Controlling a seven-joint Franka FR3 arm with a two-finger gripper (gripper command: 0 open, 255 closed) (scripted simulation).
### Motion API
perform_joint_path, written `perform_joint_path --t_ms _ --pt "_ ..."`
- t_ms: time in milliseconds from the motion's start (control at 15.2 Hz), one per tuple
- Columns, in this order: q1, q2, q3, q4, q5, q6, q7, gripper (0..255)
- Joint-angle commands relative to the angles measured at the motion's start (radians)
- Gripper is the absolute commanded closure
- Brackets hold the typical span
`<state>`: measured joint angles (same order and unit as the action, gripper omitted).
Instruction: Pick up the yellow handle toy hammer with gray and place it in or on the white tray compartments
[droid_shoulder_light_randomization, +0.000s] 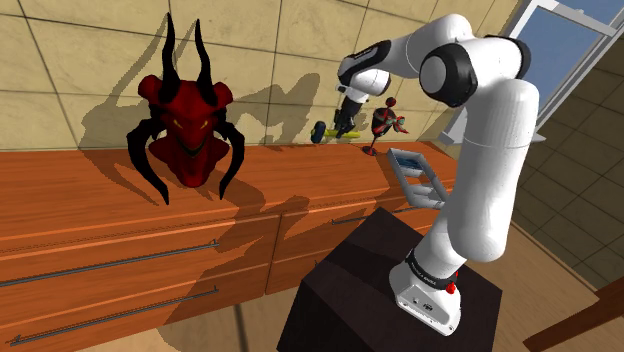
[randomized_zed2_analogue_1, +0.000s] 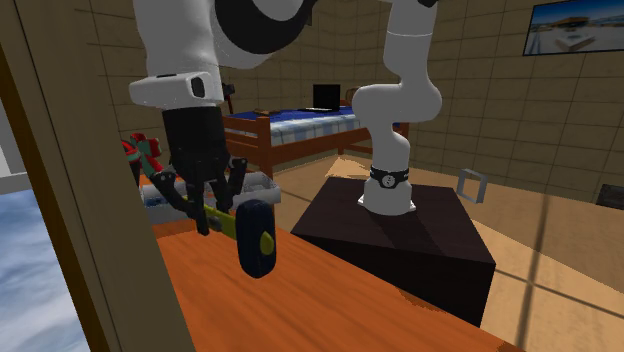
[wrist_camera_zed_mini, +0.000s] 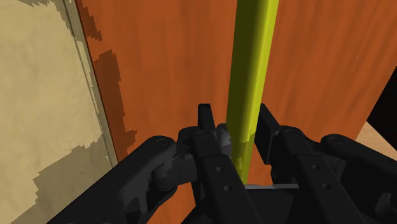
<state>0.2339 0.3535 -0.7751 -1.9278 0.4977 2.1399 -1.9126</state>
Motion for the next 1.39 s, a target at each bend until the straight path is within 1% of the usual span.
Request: perform_joint_path --t_ms 0,330,660,990,1320 --pt "0.007 -0.014 -0.006 0.003 -0.014 -0.011 0.011 255" --pt "-0.027 -0.086 -0.058 -0.091 -0.055 0.011 -0.074 255" --pt "-0.075 -0.137 -0.11 -0.155 -0.091 0.019 -0.165 255" --pt "-0.139 -0.162 -0.158 -0.19 -0.114 0.014 -0.269 255" --pt "-0.22 -0.156 -0.199 -0.193 -0.115 -0.005 -0.389 255"
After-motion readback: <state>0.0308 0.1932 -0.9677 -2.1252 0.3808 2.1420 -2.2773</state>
